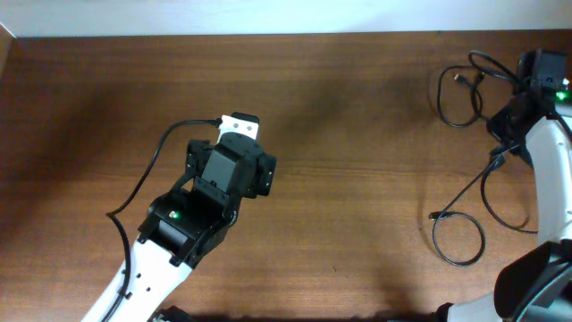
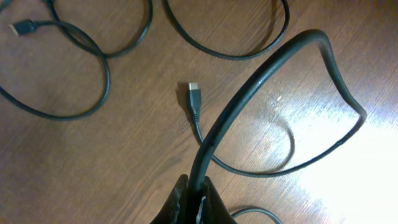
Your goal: Untangle cables
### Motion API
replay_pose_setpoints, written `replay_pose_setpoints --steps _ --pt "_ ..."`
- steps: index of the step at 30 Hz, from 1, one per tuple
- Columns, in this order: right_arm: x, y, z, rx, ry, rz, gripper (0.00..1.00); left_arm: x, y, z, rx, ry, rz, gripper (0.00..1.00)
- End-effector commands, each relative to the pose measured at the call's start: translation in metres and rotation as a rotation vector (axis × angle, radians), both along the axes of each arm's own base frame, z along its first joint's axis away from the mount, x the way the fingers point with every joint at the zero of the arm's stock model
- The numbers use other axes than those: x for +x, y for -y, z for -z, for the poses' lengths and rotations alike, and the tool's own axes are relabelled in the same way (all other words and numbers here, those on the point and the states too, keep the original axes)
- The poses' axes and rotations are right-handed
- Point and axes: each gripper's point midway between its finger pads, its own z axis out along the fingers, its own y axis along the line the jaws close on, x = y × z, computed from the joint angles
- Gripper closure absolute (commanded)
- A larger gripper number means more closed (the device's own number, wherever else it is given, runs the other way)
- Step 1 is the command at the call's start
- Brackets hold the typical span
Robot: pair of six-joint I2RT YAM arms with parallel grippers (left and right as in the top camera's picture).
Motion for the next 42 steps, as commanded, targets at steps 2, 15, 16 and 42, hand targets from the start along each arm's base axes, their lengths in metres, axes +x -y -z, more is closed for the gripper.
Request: replay_pose_setpoints --steps 2,15,16,42 --pt "0.003 0.007 0.005 -0.016 -0.027 0.004 0.96 0.001 -0.003 -0.013 -0.022 0.032 -0.019 0.01" --pt "-0.005 0.004 0.035 0.014 -0.144 0.001 0.96 0.001 -0.003 -0.013 -0.022 0.033 -0.019 0.01" --pt "-0.006 0.004 0.038 0.017 -0.156 0.001 0.92 0.001 -0.003 -0.013 -0.022 0.033 -0.019 0.01" --pt "0.006 -0.065 0.031 0.309 -0.104 -0.445 0.01 0.001 -0.003 -0.013 -0.022 0.033 -0.019 0.01"
